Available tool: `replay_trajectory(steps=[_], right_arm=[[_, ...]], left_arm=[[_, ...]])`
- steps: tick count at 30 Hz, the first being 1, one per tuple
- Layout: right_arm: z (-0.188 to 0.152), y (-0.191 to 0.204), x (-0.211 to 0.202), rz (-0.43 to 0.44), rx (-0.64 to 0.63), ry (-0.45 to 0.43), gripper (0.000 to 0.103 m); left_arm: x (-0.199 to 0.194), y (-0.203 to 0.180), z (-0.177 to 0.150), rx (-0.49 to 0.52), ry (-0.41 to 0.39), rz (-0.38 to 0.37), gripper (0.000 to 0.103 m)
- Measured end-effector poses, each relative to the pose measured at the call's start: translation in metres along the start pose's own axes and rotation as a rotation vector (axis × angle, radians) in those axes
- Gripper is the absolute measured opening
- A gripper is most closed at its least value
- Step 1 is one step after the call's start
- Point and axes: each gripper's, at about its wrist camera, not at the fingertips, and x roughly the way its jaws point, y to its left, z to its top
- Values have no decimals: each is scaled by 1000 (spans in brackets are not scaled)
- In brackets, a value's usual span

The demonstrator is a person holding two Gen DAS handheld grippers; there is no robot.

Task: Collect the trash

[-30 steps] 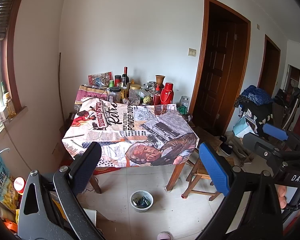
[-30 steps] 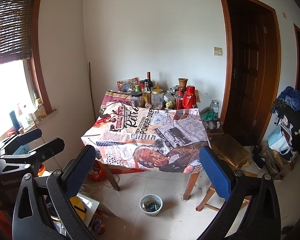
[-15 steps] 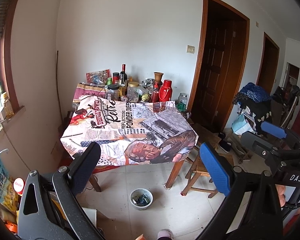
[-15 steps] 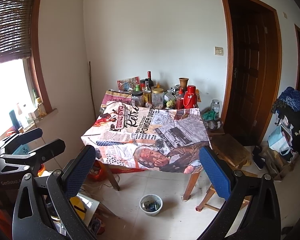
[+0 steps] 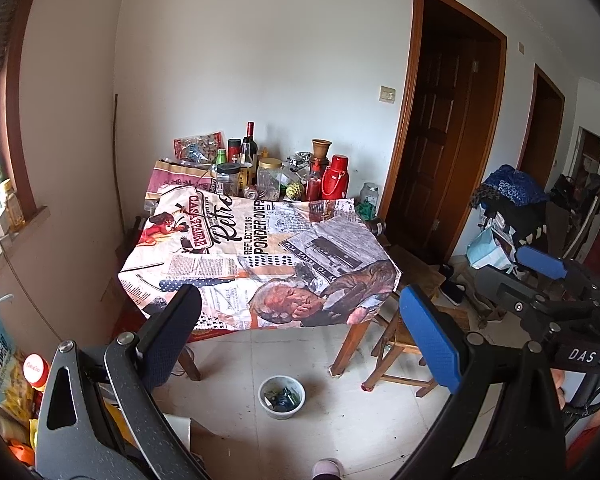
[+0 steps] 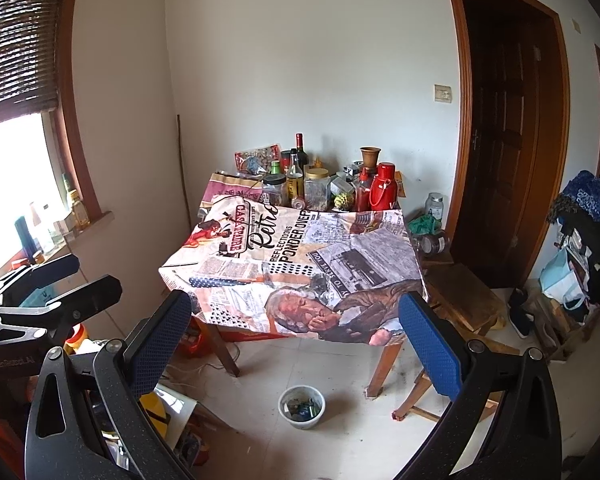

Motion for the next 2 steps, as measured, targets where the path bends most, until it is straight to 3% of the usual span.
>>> replay_trajectory(steps=[2], right_arm=[[2,-5,7,7,10,8,103]], left_arm=[[9,0,4,2,10,3,100]])
